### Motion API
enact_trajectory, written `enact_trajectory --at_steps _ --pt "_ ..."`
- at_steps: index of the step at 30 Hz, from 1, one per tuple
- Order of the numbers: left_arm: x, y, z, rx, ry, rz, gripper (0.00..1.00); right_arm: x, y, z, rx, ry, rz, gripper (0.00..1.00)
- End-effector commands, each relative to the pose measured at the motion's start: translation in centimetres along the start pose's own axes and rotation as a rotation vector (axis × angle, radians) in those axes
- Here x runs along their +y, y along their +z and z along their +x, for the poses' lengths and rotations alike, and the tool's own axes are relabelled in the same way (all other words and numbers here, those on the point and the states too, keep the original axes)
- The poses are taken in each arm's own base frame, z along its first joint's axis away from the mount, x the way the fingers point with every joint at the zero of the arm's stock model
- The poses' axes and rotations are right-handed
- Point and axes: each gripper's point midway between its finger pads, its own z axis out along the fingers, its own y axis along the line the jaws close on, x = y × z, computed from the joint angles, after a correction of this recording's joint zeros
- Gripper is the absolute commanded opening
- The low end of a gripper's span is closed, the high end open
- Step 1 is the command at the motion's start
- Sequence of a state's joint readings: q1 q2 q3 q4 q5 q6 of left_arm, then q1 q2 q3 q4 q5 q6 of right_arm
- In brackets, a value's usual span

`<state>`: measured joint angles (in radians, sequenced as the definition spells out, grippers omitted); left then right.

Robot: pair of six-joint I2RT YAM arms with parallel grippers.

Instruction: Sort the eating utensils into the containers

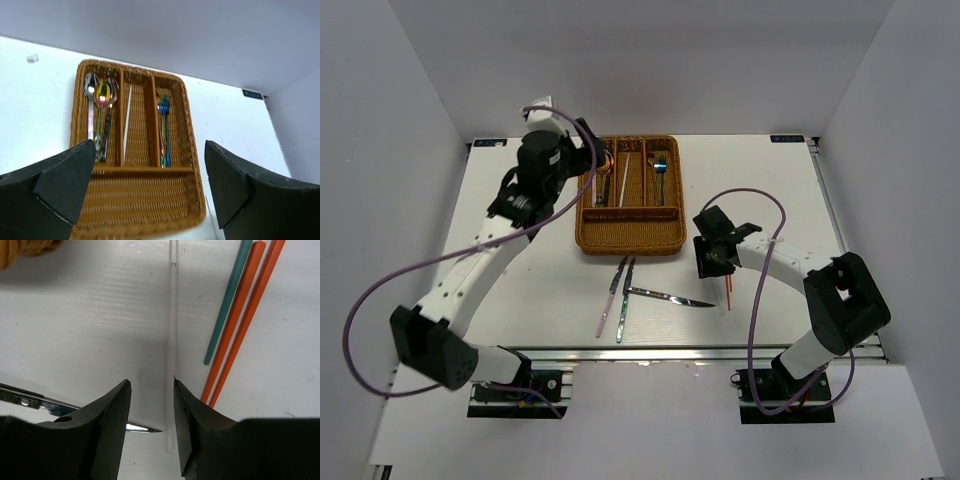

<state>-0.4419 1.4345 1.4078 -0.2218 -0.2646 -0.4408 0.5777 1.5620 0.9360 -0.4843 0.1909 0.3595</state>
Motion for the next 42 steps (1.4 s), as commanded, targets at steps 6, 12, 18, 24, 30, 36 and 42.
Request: enact_trajectory --at_steps 6,12,18,24,30,36,42 --pt "2.1 -4.4 7.5 0.203 -0.013 0.006 0.98 -1.6 0.8 3.2 0.057 -0.005 0.078 0.44" --pt "0.1 -5.8 10.0 0.259 0.002 0.071 0.98 -1.3 2.1 5.2 0.122 -0.004 0.055 0.31" --pt "-2.8 -6.1 11.8 0.297 -0.096 0.207 0.98 -1.2 1.8 4.5 0.101 0.014 0.057 0.00" --pt "-8.5 -7.5 14.4 0.333 -0.270 0.541 0.97 0.1 -3.3 -1.1 -0.092 0.057 -0.008 0.00" --pt "-12.1 -8.7 17.0 0.410 -0.409 0.752 0.95 7.9 -11.3 -4.7 -0.362 0.004 -0.549 0.00" --pt "-14.4 -9.6 17.1 0.422 -0.453 0.856 0.95 11.1 -17.0 -5.6 -0.420 -0.025 -0.790 0.00" --pt "-14.8 -9.5 17.6 0.424 -0.470 0.882 0.86 12.6 -19.1 -5.9 -0.413 -0.055 -0.896 0.00"
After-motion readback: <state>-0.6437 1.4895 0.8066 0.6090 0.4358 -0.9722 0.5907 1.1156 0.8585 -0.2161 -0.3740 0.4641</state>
